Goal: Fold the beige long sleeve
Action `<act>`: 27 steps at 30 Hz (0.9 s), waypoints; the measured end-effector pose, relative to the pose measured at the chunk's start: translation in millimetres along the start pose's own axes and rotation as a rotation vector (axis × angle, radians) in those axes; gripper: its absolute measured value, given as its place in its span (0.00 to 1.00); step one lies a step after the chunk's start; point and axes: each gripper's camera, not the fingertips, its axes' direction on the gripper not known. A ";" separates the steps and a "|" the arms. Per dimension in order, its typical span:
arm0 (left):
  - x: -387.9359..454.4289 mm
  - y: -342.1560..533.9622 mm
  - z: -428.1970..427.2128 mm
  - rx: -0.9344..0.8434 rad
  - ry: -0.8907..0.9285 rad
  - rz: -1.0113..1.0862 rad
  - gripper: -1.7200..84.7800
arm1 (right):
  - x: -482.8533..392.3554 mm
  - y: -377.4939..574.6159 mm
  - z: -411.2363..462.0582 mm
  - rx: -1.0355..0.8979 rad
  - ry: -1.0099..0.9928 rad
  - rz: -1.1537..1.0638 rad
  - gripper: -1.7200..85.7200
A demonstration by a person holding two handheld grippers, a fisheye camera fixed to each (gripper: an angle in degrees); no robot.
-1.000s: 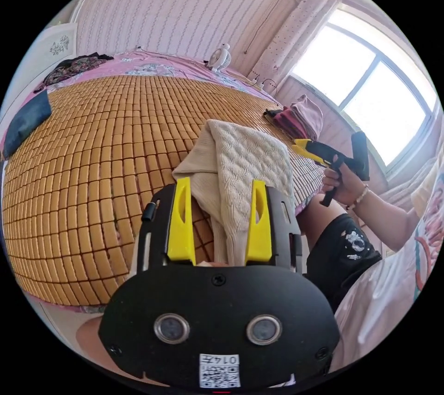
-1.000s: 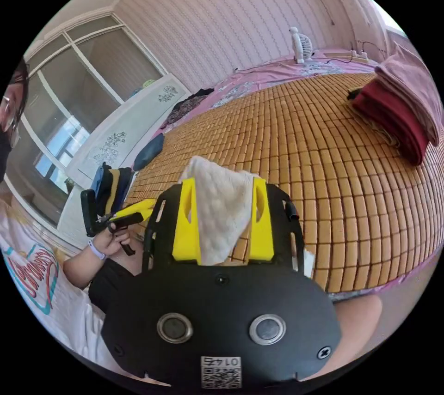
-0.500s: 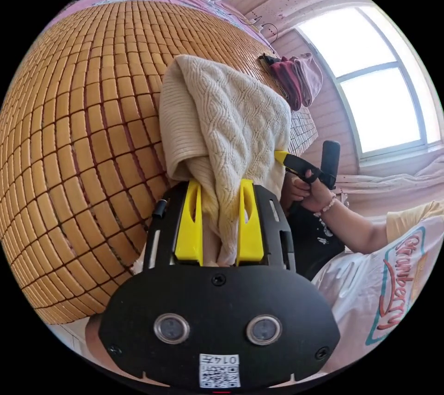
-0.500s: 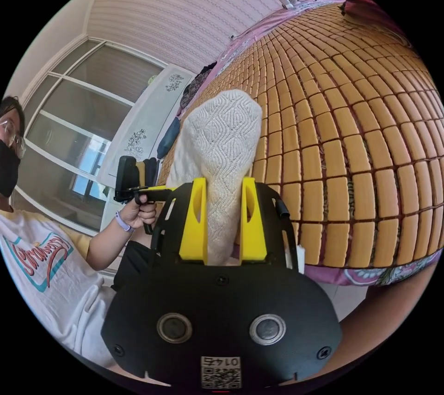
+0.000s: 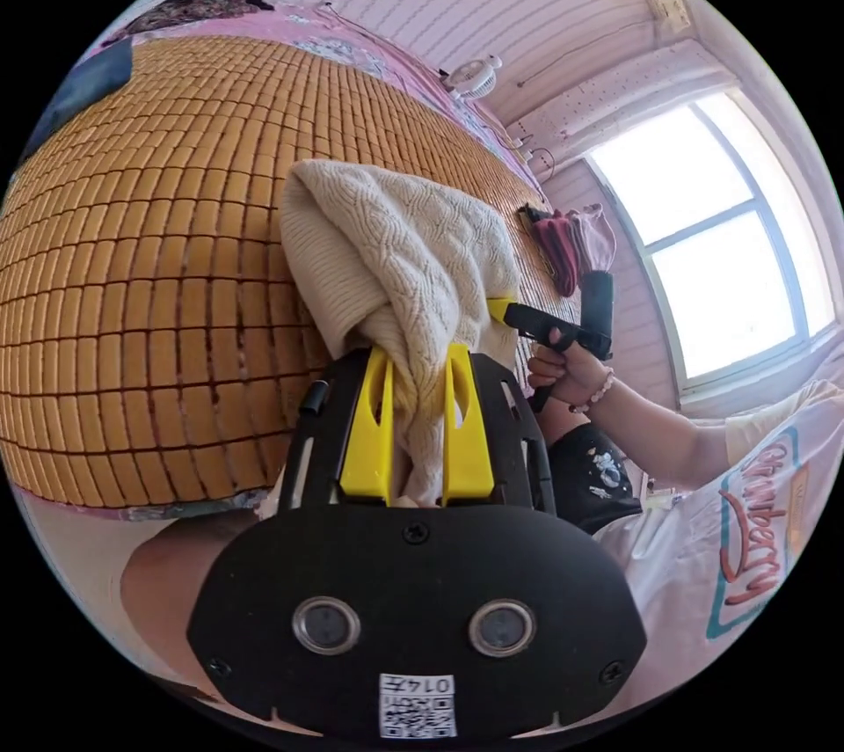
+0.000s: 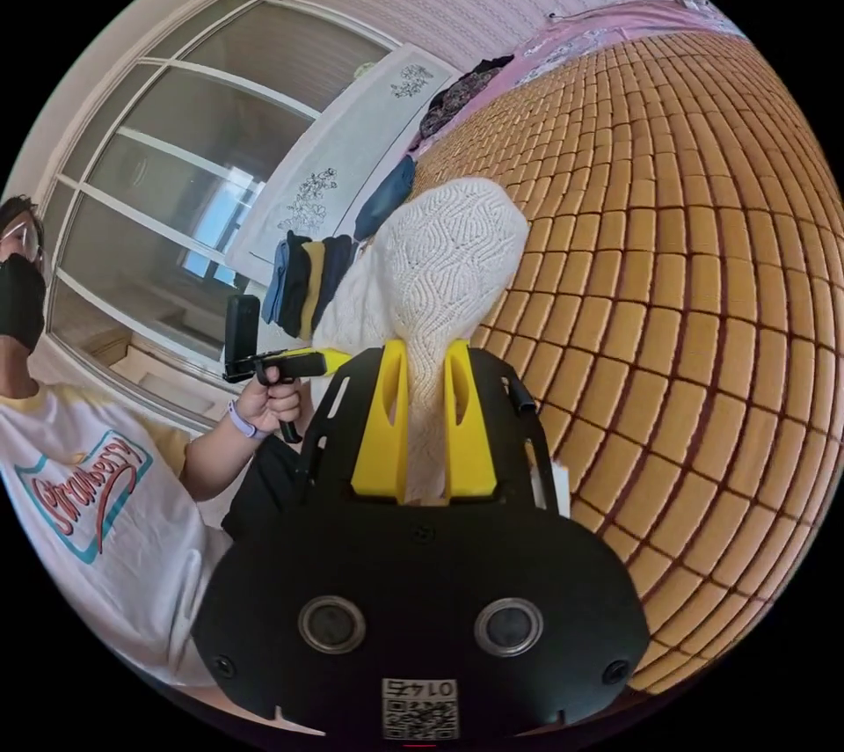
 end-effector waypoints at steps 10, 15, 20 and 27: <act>-79.0 -2.8 -168.2 0.351 -0.168 -0.104 0.11 | -108.5 -180.0 164.8 -0.103 -0.219 -0.349 0.09; -68.8 -49.5 -269.6 0.512 -0.289 -0.025 0.12 | -178.7 -290.9 210.6 -0.078 -0.342 -0.466 0.09; -101.8 -134.9 -362.6 0.619 -0.471 -0.390 0.16 | -238.4 -449.0 288.3 -0.103 -0.194 -0.320 0.13; -43.1 -86.6 -337.1 0.643 -0.477 -0.232 0.14 | -225.4 -382.0 265.2 -0.154 0.015 -0.430 0.13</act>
